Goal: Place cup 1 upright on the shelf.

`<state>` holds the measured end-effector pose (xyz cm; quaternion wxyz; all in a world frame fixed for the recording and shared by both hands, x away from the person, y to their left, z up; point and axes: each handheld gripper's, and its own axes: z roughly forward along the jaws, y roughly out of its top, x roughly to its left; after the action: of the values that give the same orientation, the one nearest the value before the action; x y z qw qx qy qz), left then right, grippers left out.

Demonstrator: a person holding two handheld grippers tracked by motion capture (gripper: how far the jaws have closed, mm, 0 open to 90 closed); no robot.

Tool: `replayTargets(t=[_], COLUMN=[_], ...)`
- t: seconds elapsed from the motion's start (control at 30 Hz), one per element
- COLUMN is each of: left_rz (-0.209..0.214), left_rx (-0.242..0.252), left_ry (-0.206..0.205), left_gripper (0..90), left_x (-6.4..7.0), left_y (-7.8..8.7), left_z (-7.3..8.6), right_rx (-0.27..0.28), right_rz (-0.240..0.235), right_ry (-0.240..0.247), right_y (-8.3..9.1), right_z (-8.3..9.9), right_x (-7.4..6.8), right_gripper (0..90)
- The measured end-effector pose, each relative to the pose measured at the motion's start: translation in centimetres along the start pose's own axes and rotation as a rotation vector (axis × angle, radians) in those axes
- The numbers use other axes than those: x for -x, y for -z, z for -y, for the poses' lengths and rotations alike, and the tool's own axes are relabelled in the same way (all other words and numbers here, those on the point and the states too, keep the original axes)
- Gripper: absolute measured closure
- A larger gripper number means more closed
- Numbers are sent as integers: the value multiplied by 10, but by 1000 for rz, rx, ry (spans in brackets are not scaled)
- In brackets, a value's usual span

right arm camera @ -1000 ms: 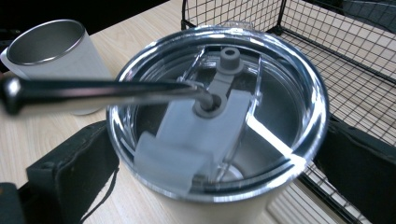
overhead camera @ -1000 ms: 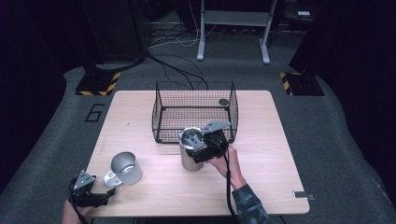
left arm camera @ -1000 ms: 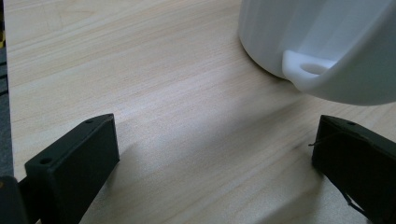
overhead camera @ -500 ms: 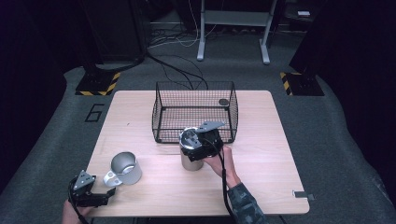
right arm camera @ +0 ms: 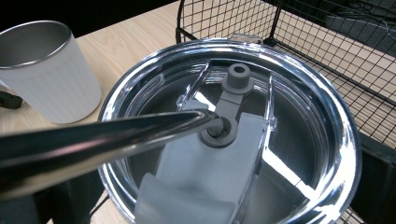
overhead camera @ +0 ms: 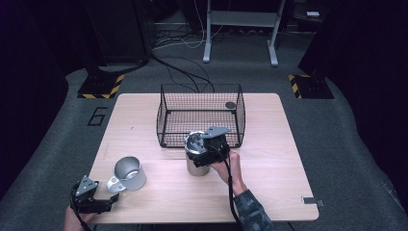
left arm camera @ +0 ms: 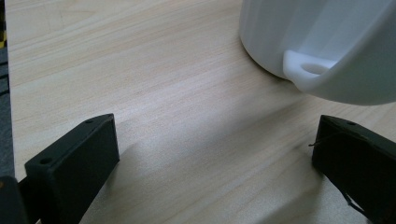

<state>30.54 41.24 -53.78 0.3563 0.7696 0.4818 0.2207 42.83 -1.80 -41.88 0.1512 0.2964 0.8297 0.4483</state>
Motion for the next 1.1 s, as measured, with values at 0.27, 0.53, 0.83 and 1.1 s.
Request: replayTargets(t=[0.27,0.53,0.83,1.1], left_rz=[-1,-1,-1,-3], left_rx=[0,0,0,-1], left_ry=[0,0,0,2], left_gripper=[4,4,4,4], left_x=[0,0,0,0], left_y=[0,0,0,0], left_z=[0,0,0,0], right_rx=[1,9,13,14], right_rz=[-5,4,19,36], right_ry=[-2,7,4,-1], right_y=[3,12,28,42], right_z=[1,-1,-5,-6], right_x=[1,-1,3,9], right_gripper=[33,33,33,33])
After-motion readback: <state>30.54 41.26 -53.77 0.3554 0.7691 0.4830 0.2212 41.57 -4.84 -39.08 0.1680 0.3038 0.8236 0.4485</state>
